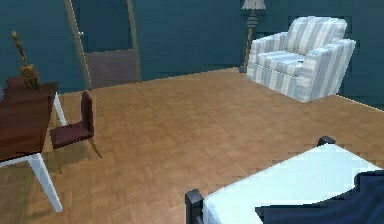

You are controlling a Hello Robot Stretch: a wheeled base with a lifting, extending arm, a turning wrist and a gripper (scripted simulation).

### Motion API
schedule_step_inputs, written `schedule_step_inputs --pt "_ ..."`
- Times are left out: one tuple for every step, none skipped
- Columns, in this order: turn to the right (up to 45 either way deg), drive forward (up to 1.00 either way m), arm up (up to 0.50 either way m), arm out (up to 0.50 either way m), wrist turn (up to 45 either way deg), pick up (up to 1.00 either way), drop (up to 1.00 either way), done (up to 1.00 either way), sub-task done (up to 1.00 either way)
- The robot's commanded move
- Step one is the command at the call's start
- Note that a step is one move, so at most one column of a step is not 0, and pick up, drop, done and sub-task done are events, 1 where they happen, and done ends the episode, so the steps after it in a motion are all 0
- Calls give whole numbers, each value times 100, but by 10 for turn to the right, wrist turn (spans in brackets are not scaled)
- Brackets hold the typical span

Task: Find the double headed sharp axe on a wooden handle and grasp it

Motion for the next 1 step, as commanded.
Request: schedule_step_inputs --pt "0 0 50 0 0 0 0 0 0"
